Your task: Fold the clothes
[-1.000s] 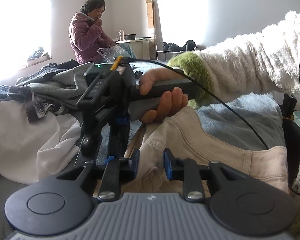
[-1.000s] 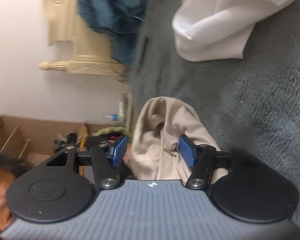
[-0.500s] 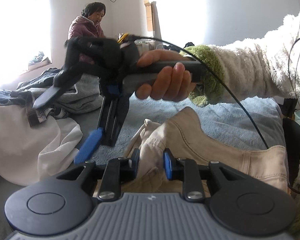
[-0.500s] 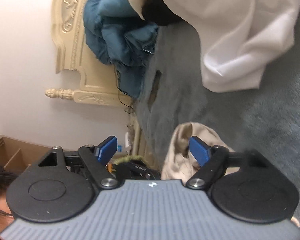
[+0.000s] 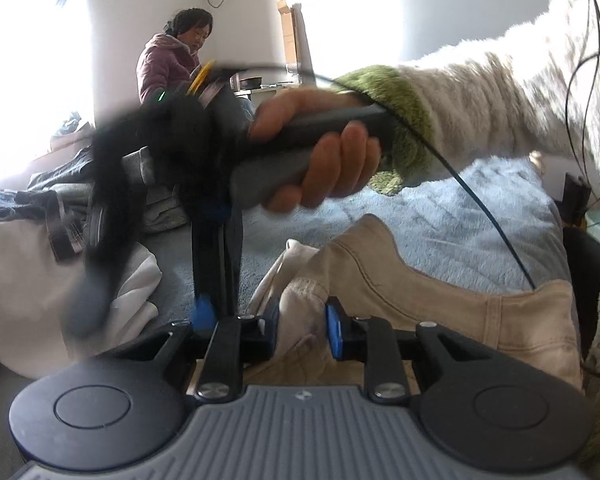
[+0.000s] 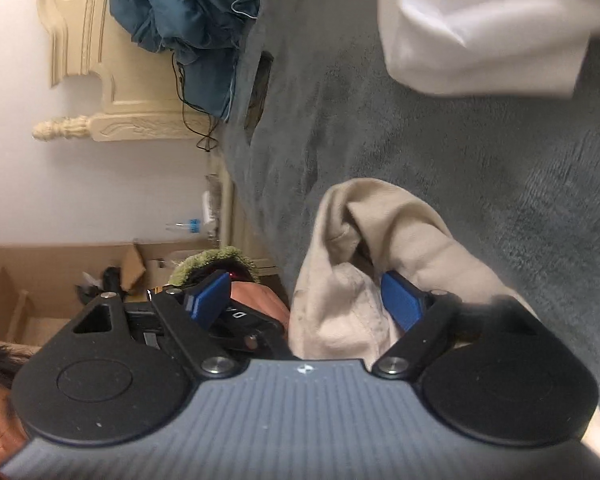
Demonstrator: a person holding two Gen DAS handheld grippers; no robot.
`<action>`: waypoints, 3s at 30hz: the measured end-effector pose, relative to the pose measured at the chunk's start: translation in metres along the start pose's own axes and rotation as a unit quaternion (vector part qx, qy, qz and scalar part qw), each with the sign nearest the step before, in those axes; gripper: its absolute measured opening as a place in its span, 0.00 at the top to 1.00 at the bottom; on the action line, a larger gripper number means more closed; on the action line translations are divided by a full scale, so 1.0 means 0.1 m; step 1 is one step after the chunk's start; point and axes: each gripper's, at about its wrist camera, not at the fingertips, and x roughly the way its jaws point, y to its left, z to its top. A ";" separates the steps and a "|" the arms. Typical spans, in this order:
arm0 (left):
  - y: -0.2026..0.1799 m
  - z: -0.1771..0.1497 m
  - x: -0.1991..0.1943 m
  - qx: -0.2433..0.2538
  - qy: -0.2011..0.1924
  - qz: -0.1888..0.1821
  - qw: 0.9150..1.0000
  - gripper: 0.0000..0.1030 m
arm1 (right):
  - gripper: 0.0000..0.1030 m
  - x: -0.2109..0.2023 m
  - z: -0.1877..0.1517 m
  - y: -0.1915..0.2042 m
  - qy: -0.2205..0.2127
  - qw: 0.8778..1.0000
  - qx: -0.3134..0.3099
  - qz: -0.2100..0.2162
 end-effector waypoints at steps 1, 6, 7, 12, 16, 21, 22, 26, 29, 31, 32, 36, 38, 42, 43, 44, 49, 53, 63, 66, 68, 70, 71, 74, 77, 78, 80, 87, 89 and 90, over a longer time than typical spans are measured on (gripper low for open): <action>0.01 -0.01 0.00 -0.005 -0.001 -0.001 1.000 0.76 | 0.20 -0.08 -0.03 0.06 -0.012 1.000 -0.016 0.006; 0.04 -0.02 -0.01 -0.007 -0.001 0.000 1.000 0.76 | 0.17 -0.43 -0.22 0.03 -0.047 0.998 -0.012 0.046; 0.05 -0.01 0.01 -0.011 0.003 -0.002 1.000 0.76 | 0.14 -0.41 -0.24 -0.03 -0.042 0.998 0.000 0.035; 0.11 -0.02 0.07 -0.022 0.011 0.000 1.000 0.74 | 0.12 -0.21 -0.23 -0.28 -0.040 0.997 0.059 0.023; 0.19 -0.01 0.11 -0.042 0.014 0.001 0.999 0.68 | 0.12 -0.67 -0.42 -0.06 -0.129 0.991 0.010 0.039; 0.31 -0.04 0.26 -0.091 0.022 0.009 0.996 0.56 | 0.12 -1.38 -1.19 0.01 -0.319 0.945 -0.030 0.059; 0.30 -0.02 0.24 -0.098 0.021 0.015 0.995 0.54 | 0.12 -1.37 -1.36 0.06 -0.346 0.936 -0.053 0.035; 0.21 0.09 -0.03 -0.100 0.006 0.041 0.994 0.52 | 0.12 -1.17 -1.93 0.23 -0.396 0.907 -0.129 -0.066; 0.12 0.12 -0.23 -0.105 -0.003 0.068 0.992 0.51 | 0.15 -0.96 -2.24 0.31 -0.412 0.884 -0.183 -0.127; 0.11 0.12 -0.33 -0.117 -0.006 0.084 0.990 0.51 | 0.24 -0.80 -2.38 0.39 -0.418 0.866 -0.218 -0.164; 0.11 0.10 -0.36 -0.125 -0.005 0.089 0.988 0.51 | 0.27 -0.72 -2.40 0.42 -0.420 0.858 -0.232 -0.183; 0.14 -0.01 -0.30 -0.147 0.006 0.119 0.982 0.52 | 0.51 -0.36 -2.43 0.52 -0.412 0.825 -0.284 -0.261; 0.18 -0.10 -0.25 -0.164 0.003 0.143 0.976 0.53 | 0.55 -0.23 -2.40 0.57 -0.404 0.809 -0.305 -0.299; 0.32 -0.26 -0.19 -0.209 -0.010 0.144 0.967 0.52 | 0.69 -0.05 -2.23 0.47 -0.384 0.780 -0.305 -0.387; 0.34 -0.30 -0.17 -0.216 -0.012 0.144 0.966 0.52 | 0.79 -0.03 -2.17 0.38 -0.377 0.779 -0.298 -0.402; 0.36 -0.34 -0.14 -0.219 -0.014 0.145 0.965 0.52 | 0.83 -0.02 -2.12 0.28 -0.375 0.778 -0.292 -0.412; 0.48 -0.40 -0.18 -0.255 -0.027 0.124 0.959 0.51 | 0.92 -0.09 -2.14 0.07 -0.392 0.780 -0.284 -0.396; 0.45 -0.25 -0.32 -0.230 -0.048 0.151 0.960 0.51 | 0.91 -0.13 -2.23 0.27 -0.403 0.766 -0.294 -0.404; 0.77 -0.40 -0.50 -0.383 -0.039 0.165 0.908 0.51 | 0.88 -0.21 -2.10 0.19 -0.438 0.758 -0.240 -0.419; 0.59 -0.36 -0.83 -0.374 -0.042 0.181 0.909 0.48 | 0.87 -0.27 -2.36 0.39 -0.452 0.748 -0.258 -0.411; 0.39 -0.36 -1.05 -0.363 -0.040 0.187 0.912 0.45 | 0.87 -0.23 -2.62 0.51 -0.449 0.746 -0.281 -0.404; 0.15 -0.43 -1.14 -0.352 -0.026 0.195 0.915 0.43 | 0.87 -0.14 -2.88 0.59 -0.437 0.747 -0.309 -0.395; 0.03 -0.47 -1.16 -0.347 -0.018 0.199 0.916 0.43 | 0.87 -0.07 -3.01 0.60 -0.430 0.746 -0.321 -0.395; -0.29 -0.65 -1.12 -0.338 0.012 0.201 0.919 0.43 | 0.87 0.23 -3.24 0.56 -0.393 0.746 -0.348 -0.409; -0.42 -0.86 -0.99 -0.357 0.027 0.206 0.911 0.43 | 0.87 0.63 -3.25 0.34 -0.338 0.736 -0.359 -0.464; -0.43 -0.87 -1.02 -0.362 0.017 0.207 0.909 0.43 | 0.87 0.70 -3.27 0.31 -0.339 0.723 -0.370 -0.475; -0.40 -0.85 -1.11 -0.379 0.012 0.212 0.901 0.43 | 0.87 0.76 -3.32 0.35 -0.346 0.707 -0.381 -0.486; -0.53 -0.91 -1.19 -0.375 0.018 0.207 0.903 0.37 | 0.80 0.79 -3.69 0.44 -0.345 0.695 -0.420 -0.472; -0.51 -0.94 -1.17 -0.392 0.014 0.207 0.896 0.37 | 0.78 0.86 -3.70 0.32 -0.338 0.697 -0.413 -0.479; -0.50 -0.94 -1.17 -0.398 0.009 0.207 0.894 0.37 | 0.78 0.89 -3.72 0.27 -0.342 0.696 -0.411 -0.480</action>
